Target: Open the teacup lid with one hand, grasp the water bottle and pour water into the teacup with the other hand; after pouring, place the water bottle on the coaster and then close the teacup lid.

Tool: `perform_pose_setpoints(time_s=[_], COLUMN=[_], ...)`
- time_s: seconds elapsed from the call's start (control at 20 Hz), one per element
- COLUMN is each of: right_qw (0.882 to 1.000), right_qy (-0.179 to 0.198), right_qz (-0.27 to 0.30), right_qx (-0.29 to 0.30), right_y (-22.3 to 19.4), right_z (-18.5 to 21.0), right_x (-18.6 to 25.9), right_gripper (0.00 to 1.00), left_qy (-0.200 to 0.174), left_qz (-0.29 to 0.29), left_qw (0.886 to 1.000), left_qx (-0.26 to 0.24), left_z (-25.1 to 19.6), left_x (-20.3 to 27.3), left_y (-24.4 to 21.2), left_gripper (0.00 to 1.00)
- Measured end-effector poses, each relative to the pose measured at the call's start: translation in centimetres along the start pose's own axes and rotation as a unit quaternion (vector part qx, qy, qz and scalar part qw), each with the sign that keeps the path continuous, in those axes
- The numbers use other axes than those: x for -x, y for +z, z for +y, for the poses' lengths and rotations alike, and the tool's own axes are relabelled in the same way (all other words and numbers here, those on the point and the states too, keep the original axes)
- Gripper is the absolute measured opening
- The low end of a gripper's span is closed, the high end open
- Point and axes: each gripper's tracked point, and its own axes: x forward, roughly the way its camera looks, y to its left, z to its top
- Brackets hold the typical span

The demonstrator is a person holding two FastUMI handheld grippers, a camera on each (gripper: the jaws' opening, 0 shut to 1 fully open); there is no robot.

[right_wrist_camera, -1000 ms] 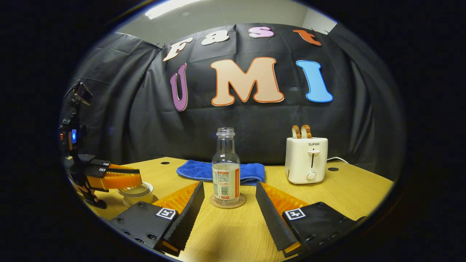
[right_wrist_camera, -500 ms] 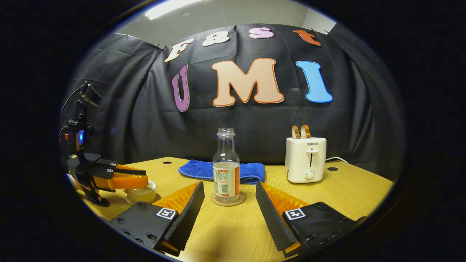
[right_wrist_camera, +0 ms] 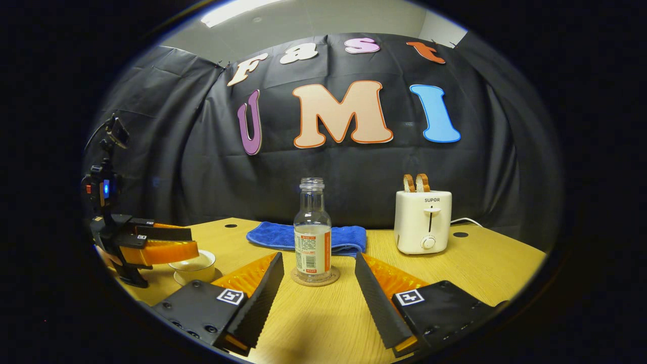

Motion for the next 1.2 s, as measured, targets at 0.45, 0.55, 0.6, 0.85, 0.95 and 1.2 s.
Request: perform_pose_setpoints(time_s=[0.45,0.55,0.6,0.85,0.95,1.2], right_qw=[1.000,1.000,1.000,0.994,0.991,0.987], right_qy=[-0.008,-0.015,-0.022,-0.105,-0.132,-0.158], right_qz=[0.000,-0.001,-0.001,-0.006,-0.007,-0.009], right_qx=[0.000,0.001,0.001,0.004,0.004,0.005], right_y=[0.0,0.0,0.1,0.2,0.3,0.4], right_z=[-0.4,-0.7,-1.0,-4.1,-5.1,-5.9], right_x=[-0.1,0.0,0.0,0.5,0.8,1.2], right_gripper=[0.87,0.90,0.92,0.92,0.92,0.92], left_qy=[0.066,0.088,0.103,0.197,0.222,0.240], left_qz=[-0.034,-0.033,-0.032,-0.029,-0.030,-0.030], left_qw=[0.997,0.996,0.994,0.980,0.975,0.970], left_qx=[0.000,0.000,0.000,0.002,0.002,0.003], left_z=[3.4,4.5,5.2,8.6,9.5,10.0], left_x=[4.0,4.4,4.7,6.0,6.4,6.6], left_y=[0.7,0.6,0.6,0.3,0.3,0.3], left_gripper=[0.94,0.94,0.94,0.94,0.94,0.94])
